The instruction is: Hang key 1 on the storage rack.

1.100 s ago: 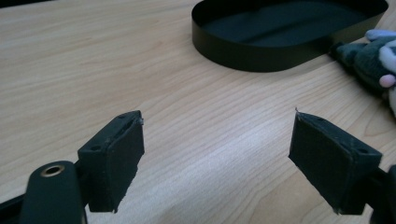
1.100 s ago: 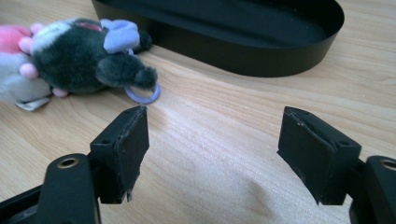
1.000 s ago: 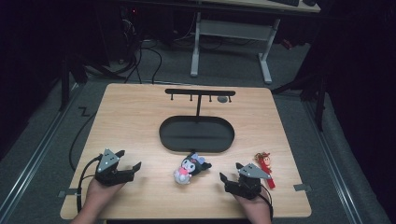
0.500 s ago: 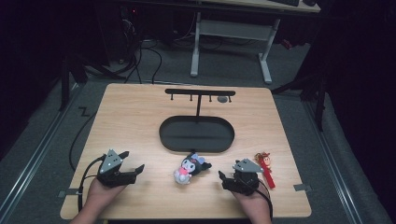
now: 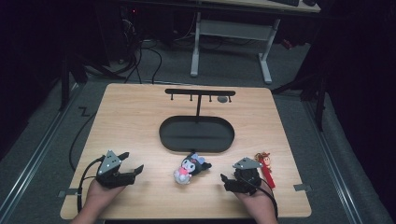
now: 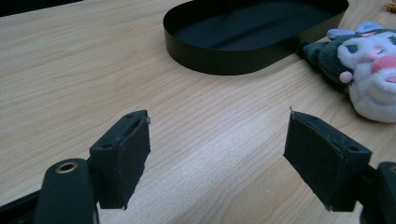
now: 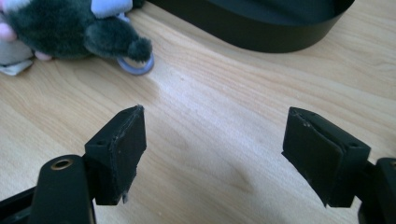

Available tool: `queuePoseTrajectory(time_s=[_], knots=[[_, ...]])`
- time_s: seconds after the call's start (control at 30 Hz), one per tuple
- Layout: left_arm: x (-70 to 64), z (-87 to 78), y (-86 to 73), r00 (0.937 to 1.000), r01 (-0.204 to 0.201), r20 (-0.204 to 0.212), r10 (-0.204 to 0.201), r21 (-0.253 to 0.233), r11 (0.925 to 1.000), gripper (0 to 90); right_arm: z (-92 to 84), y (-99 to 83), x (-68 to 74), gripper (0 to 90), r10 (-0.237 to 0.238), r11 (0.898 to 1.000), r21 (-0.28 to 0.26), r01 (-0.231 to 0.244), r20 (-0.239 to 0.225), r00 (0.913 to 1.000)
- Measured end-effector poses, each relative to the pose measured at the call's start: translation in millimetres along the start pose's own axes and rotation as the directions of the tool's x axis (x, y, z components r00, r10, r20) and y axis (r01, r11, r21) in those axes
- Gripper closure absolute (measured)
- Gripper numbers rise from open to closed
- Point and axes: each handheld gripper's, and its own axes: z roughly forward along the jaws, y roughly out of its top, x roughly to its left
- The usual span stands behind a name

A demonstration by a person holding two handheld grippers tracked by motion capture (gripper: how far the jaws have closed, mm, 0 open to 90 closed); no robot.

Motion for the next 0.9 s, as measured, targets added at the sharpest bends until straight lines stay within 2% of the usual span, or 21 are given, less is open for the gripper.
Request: queuePoseTrajectory(time_s=[0.2, 0.3, 0.33, 0.43, 0.53, 0.57, 0.6, 0.63, 0.67, 0.7, 0.73, 0.8, 0.83, 0.87, 0.9], knots=[[-0.7, 2.0, -1.2, 1.0000, 0.000, -0.003, 0.000, 0.005, 1.0000, 23.1, -5.6, -7.1, -5.3, 23.5, 0.007, 0.999, 0.033, -0.006, -0.010, 0.9999], [-1.2, 4.4, -1.6, 1.0000, -0.005, 0.004, 0.005, 0.010, 0.9999, 23.7, -10.4, -13.0, -8.3, 25.5, -0.007, 0.997, 0.080, 0.009, -0.027, 0.9996], [-1.2, 4.4, -1.6, 1.0000, -0.005, 0.004, 0.005, 0.010, 0.9999, 23.7, -10.4, -13.0, -8.3, 25.5, -0.007, 0.997, 0.080, 0.009, -0.027, 0.9996], [-2.2, 5.1, -1.6, 0.9999, -0.008, 0.009, 0.008, 0.011, 0.9999, 24.0, -15.7, -15.9, -11.6, 26.8, 0.004, 0.990, 0.138, 0.002, -0.042, 0.9991], [-2.1, 4.7, -1.4, 0.9999, -0.008, 0.010, 0.008, 0.011, 0.9999, 24.0, -18.2, -16.1, -13.4, 27.4, 0.000, 0.986, 0.166, 0.006, -0.040, 0.9992], [-1.9, 4.3, -1.4, 0.9999, -0.006, 0.010, 0.006, 0.009, 0.9999, 24.0, -20.7, -15.4, -14.9, 28.3, 0.001, 0.980, 0.198, 0.007, -0.042, 0.9991], [-1.9, 4.3, -1.4, 0.9999, -0.006, 0.010, 0.006, 0.009, 0.9999, 24.0, -20.7, -15.4, -14.9, 28.3, 0.001, 0.980, 0.198, 0.007, -0.042, 0.9991], [-1.6, 4.0, -1.8, 0.9999, -0.005, 0.012, 0.005, 0.008, 1.0000, 24.0, -23.2, -14.2, -16.7, 28.9, -0.005, 0.974, 0.228, 0.015, -0.044, 0.9990], [-1.6, 4.0, -1.8, 0.9999, -0.005, 0.012, 0.005, 0.008, 1.0000, 24.0, -23.2, -14.2, -16.7, 28.9, -0.005, 0.974, 0.228, 0.015, -0.044, 0.9990], [-1.6, 3.7, -2.0, 0.9999, -0.006, 0.016, 0.006, 0.010, 0.9999, 24.1, -25.4, -12.7, -19.1, 29.1, -0.015, 0.966, 0.258, 0.026, -0.045, 0.9989], [-1.6, 3.7, -2.0, 0.9999, -0.006, 0.016, 0.006, 0.010, 0.9999, 24.1, -25.4, -12.7, -19.1, 29.1, -0.015, 0.966, 0.258, 0.026, -0.045, 0.9989], [-1.7, 3.6, -2.1, 0.9998, -0.006, 0.018, 0.006, 0.012, 0.9999, 24.2, -28.9, -10.8, -22.7, 30.2, -0.014, 0.953, 0.303, 0.028, -0.048, 0.9987], [-1.9, 3.6, -2.3, 0.9998, -0.005, 0.019, 0.005, 0.010, 0.9999, 24.2, -28.9, -10.8, -22.7, 30.2, -0.014, 0.953, 0.303, 0.028, -0.048, 0.9987], [-2.2, 3.2, -2.4, 0.9998, -0.009, 0.020, 0.009, 0.013, 0.9999, 24.2, -30.9, -10.6, -23.9, 30.3, -0.020, 0.943, 0.331, 0.035, -0.048, 0.9986], [-2.3, 3.0, -2.5, 0.9997, -0.009, 0.022, 0.009, 0.014, 0.9999, 24.2, -32.0, -10.7, -24.8, 30.5, -0.027, 0.938, 0.345, 0.042, -0.048, 0.9985]])
